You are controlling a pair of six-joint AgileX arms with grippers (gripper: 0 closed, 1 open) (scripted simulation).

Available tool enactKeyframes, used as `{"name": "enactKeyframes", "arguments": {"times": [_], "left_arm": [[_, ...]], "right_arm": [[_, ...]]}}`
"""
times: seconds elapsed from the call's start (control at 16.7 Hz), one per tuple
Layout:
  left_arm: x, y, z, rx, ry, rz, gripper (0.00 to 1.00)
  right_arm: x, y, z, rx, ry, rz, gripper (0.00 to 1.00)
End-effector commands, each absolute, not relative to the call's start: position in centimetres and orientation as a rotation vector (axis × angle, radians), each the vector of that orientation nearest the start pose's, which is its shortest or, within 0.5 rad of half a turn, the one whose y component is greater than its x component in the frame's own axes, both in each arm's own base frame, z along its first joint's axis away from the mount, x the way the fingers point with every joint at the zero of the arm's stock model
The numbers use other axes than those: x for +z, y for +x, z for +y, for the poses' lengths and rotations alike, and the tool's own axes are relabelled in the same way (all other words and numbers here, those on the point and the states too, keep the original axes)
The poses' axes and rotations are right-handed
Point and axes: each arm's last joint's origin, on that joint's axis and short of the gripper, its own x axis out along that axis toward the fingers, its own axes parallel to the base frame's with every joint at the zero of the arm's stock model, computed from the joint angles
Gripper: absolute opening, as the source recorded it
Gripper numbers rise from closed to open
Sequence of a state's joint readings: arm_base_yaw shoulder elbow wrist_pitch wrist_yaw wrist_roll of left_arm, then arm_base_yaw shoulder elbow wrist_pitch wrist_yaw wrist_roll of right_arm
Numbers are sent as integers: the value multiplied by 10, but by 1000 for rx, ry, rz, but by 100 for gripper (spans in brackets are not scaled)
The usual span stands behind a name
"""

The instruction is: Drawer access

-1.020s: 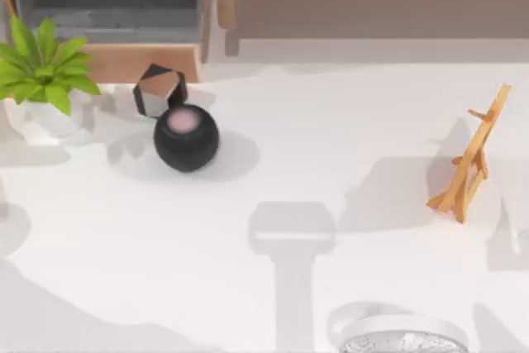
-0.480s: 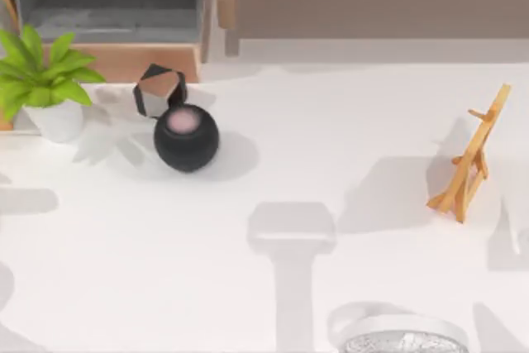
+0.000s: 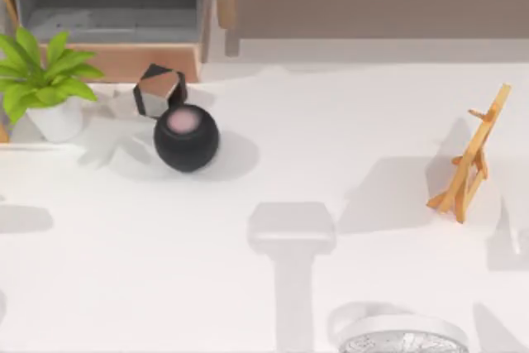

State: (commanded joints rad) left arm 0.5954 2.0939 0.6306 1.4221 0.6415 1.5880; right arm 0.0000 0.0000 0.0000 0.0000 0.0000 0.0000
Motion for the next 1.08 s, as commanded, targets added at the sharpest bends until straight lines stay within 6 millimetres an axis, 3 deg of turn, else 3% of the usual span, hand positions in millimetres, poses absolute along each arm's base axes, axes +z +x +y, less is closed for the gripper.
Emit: {"name": "enactKeyframes", "arguments": {"times": [0.24, 0.54, 1.08], "left_arm": [[87, 250, 174, -37, 1554, 6, 0], [88, 245, 175, -34, 1556, 5, 0], [88, 245, 175, -34, 1556, 5, 68]], "right_arm": [[160, 106, -1, 0, 0, 0, 100], [160, 106, -1, 0, 0, 0, 100], [160, 106, -1, 0, 0, 0, 100]]}}
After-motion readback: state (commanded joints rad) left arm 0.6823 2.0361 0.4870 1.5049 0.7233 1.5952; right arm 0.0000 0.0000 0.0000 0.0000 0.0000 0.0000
